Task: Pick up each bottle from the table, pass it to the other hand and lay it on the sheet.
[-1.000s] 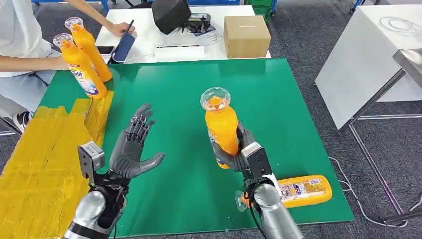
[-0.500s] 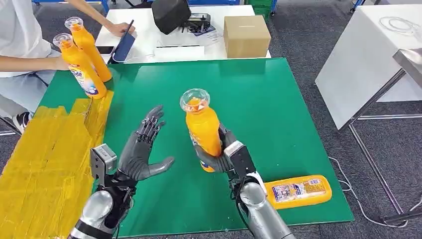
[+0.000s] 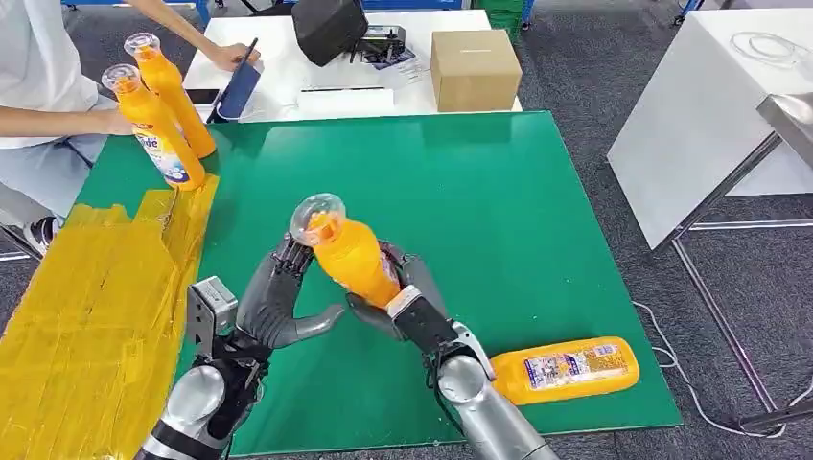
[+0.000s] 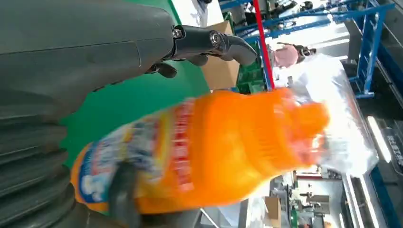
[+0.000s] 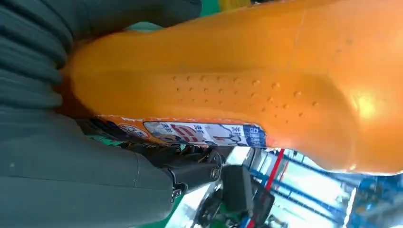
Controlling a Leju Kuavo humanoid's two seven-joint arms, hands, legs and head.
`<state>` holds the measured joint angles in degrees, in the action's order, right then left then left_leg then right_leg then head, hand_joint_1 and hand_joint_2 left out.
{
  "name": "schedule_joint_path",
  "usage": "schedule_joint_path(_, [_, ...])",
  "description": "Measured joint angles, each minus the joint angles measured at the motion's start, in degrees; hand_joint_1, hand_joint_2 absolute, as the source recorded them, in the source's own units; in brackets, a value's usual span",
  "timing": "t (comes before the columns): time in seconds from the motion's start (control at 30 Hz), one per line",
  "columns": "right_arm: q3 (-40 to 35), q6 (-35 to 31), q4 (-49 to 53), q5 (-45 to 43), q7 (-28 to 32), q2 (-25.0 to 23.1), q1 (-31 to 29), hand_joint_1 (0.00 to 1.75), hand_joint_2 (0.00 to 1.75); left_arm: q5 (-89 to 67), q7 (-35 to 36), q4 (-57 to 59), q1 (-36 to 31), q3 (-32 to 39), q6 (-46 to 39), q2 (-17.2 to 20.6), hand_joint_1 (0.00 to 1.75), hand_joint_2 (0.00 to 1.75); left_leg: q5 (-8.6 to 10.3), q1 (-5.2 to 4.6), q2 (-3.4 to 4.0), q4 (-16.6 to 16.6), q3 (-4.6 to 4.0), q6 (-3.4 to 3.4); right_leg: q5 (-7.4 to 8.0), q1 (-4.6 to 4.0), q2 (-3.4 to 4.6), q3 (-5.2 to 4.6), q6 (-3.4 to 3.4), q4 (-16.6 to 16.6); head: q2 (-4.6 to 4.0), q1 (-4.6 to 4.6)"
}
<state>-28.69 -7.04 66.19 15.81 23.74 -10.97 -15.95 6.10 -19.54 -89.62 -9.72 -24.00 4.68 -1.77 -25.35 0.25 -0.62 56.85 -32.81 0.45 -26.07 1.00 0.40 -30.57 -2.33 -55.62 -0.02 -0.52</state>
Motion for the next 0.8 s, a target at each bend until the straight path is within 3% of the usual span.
schedule_joint_path(0.6, [-6.7,-1.7,-4.7,3.9,-0.2,-1.0,-0.5,1.75,1.75,1.6,0.4,1.6,-0.7,0.0,0.2,0.0,0.0,1.75,0.0,0.0,0.0,0.0,0.0,0.0,0.0,0.0,0.0,0.0,0.0,0.0,0.0,0.02])
schedule_joint_path(0.63, [-6.9,-2.0,-5.0,3.8,-0.2,-1.1,-0.6,1.75,1.75,1.7,0.4,1.7,-0.7,0.0,0.2,0.0,0.19,1.75,0.0,0.0,0.0,0.0,0.0,0.0,0.0,0.0,0.0,-0.01,0.0,0.0,0.0,0.0])
schedule_joint_path(0.67, [-7.0,-2.1,-5.1,3.8,-0.2,-1.1,-0.6,1.75,1.75,1.7,0.5,1.7,-0.7,0.0,0.4,0.0,1.24,1.75,0.0,0.0,0.0,0.0,0.0,0.0,0.0,0.0,0.0,-0.01,0.0,0.0,0.0,0.02])
schedule_joint_path(0.7, [-7.1,-2.2,-5.3,3.7,-0.2,-1.1,-0.6,1.75,1.75,1.8,0.5,1.8,-0.7,0.0,0.6,0.0,1.75,1.75,0.0,0.0,0.0,0.0,0.0,0.0,0.0,0.0,0.0,-0.01,0.0,0.0,0.0,0.0])
schedule_joint_path(0.8, [-7.2,-2.4,-5.7,3.3,-0.1,-1.1,-0.7,1.75,1.75,1.8,0.6,2.1,-0.8,0.1,0.7,0.0,1.75,1.75,0.0,0.0,0.0,0.0,0.0,0.0,0.0,0.0,0.0,-0.01,0.0,0.0,0.0,0.02])
